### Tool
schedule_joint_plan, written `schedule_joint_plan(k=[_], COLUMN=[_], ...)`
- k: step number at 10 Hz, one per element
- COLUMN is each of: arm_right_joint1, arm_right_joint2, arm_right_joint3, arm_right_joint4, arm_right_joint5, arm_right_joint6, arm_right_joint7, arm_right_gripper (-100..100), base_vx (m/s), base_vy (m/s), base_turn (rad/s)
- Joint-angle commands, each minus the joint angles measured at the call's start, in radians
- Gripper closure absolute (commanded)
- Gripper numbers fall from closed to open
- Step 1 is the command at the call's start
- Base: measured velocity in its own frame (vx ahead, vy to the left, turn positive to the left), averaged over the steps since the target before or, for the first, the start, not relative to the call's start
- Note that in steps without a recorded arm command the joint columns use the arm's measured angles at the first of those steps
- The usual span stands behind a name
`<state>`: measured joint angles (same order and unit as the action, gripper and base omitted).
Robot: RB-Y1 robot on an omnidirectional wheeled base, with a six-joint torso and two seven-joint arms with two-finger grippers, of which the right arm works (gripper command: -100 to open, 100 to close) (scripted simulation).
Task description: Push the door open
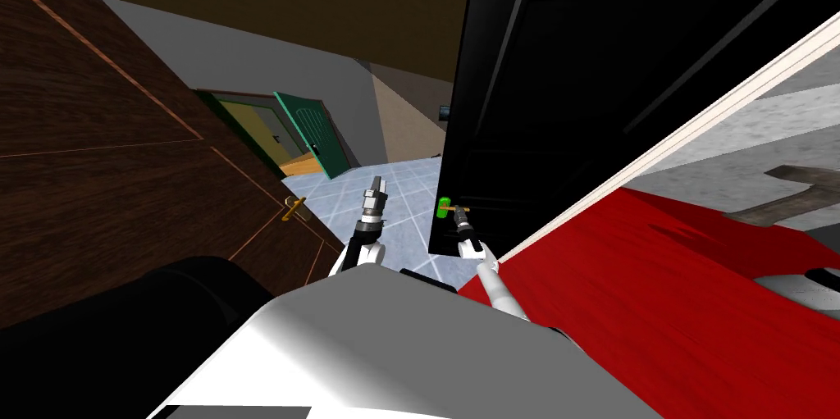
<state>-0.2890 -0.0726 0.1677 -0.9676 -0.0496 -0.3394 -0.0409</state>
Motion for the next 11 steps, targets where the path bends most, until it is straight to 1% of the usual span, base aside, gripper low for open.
schedule_joint_plan(k=[1,6,9,10,11], arm_right_joint1=[-0.002,-0.004,-0.004,-0.005,-0.005], arm_right_joint2=[-0.017,-0.014,-0.011,-0.009,-0.008], arm_right_joint3=[-0.041,-0.137,-0.187,-0.218,-0.23], arm_right_joint4=[-0.004,0.01,0.017,0.021,0.023], arm_right_joint5=[0.0,0.007,0.01,0.012,0.013], arm_right_joint6=[-0.007,-0.009,-0.009,-0.01,-0.01], arm_right_joint7=[-0.002,0.008,0.013,0.016,0.017], arm_right_gripper=[100,100,100,100,100], base_vx=[0.043,0.055,0.052,0.065,0.07], base_vy=[0.092,0.077,0.081,0.092,0.096], base_turn=[0.077,0.067,0.051,0.094,0.049])
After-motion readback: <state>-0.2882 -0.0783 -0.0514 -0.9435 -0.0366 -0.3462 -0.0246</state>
